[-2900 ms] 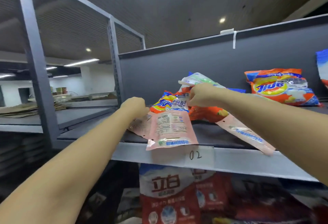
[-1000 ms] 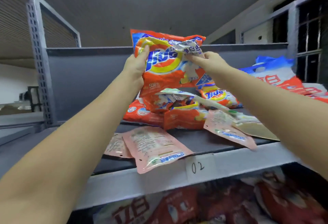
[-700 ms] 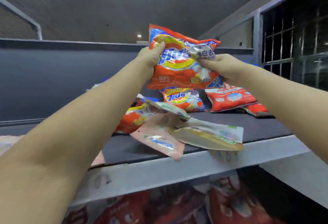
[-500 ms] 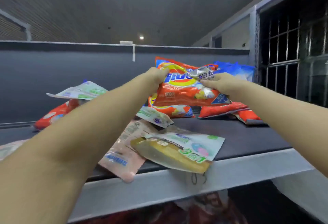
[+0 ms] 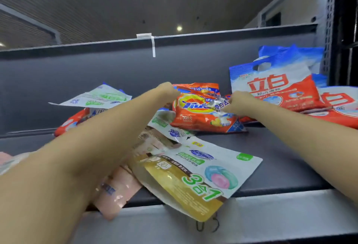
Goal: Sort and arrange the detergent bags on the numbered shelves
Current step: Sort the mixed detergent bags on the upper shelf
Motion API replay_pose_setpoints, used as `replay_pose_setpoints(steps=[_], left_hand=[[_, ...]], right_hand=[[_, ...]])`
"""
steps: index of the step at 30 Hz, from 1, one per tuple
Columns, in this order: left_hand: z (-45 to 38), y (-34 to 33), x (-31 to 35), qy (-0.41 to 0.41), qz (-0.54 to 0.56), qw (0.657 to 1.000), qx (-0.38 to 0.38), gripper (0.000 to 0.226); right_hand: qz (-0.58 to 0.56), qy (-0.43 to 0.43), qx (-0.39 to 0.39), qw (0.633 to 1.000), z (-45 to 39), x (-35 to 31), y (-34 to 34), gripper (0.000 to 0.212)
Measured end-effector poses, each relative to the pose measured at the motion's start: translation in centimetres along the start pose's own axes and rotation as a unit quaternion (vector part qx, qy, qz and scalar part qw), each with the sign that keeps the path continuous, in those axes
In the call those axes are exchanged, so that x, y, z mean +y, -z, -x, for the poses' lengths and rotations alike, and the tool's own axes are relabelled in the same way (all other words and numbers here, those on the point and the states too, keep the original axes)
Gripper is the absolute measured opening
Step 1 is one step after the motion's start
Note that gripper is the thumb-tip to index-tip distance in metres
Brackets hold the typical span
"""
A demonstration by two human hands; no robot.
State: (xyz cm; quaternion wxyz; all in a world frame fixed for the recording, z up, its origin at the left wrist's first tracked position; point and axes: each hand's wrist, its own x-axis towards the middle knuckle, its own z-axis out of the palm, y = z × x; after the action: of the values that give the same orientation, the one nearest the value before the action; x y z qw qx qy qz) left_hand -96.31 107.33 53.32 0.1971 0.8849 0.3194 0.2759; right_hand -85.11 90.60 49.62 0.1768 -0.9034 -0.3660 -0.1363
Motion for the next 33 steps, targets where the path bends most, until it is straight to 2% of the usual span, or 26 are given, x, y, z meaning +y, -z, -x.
replay_pose_setpoints(steps=[4,6,8,10,11,13,15,21,24,29,33], left_hand=[[4.1,2.5,-0.7,-0.087,-0.141,0.986,0.022,0.020],[6.8,3.3,-0.9,-0.139,-0.199,0.969,0.043,0.027],[8.8,3.7,-1.8,-0.162,-0.250,0.953,0.054,0.028],[9.9,3.9,-3.0,-0.145,-0.265,0.951,0.057,0.035],[10.2,4.1,-3.6,-0.125,-0.265,0.955,0.052,0.038],[10.2,4.2,-4.7,-0.082,-0.256,0.963,0.033,0.045],[10.5,4.0,-5.4,-0.058,-0.262,0.963,0.013,0.052],[10.4,3.5,-5.0,-0.016,-0.302,0.952,-0.051,0.074],[9.6,3.6,-5.1,0.014,-0.327,0.944,-0.050,0.076],[9.1,3.9,-5.0,0.017,-0.362,0.930,-0.057,0.077],[9.5,4.2,-4.6,0.022,-0.362,0.929,-0.070,0.080]], right_hand=[[0.024,0.075,0.063,0.995,3.0,-0.5,1.8,0.023],[-0.023,0.107,0.052,0.993,6.0,-1.2,2.9,0.032],[-0.066,0.139,0.024,0.988,9.4,-2.0,3.5,0.029],[-0.079,0.141,-0.003,0.987,12.5,-2.5,3.4,0.025],[-0.059,0.125,-0.023,0.990,13.7,-2.9,3.2,0.030],[0.041,0.077,-0.071,0.994,15.6,-3.6,2.6,0.051],[0.093,0.031,-0.103,0.990,16.7,-4.1,2.2,0.064],[0.082,-0.065,-0.150,0.983,19.4,-5.1,3.4,0.084],[0.097,-0.087,-0.163,0.978,19.8,-5.7,3.8,0.086],[0.108,-0.097,-0.175,0.974,20.0,-7.1,4.1,0.084],[0.123,-0.056,-0.170,0.976,20.3,-8.1,3.9,0.065]])
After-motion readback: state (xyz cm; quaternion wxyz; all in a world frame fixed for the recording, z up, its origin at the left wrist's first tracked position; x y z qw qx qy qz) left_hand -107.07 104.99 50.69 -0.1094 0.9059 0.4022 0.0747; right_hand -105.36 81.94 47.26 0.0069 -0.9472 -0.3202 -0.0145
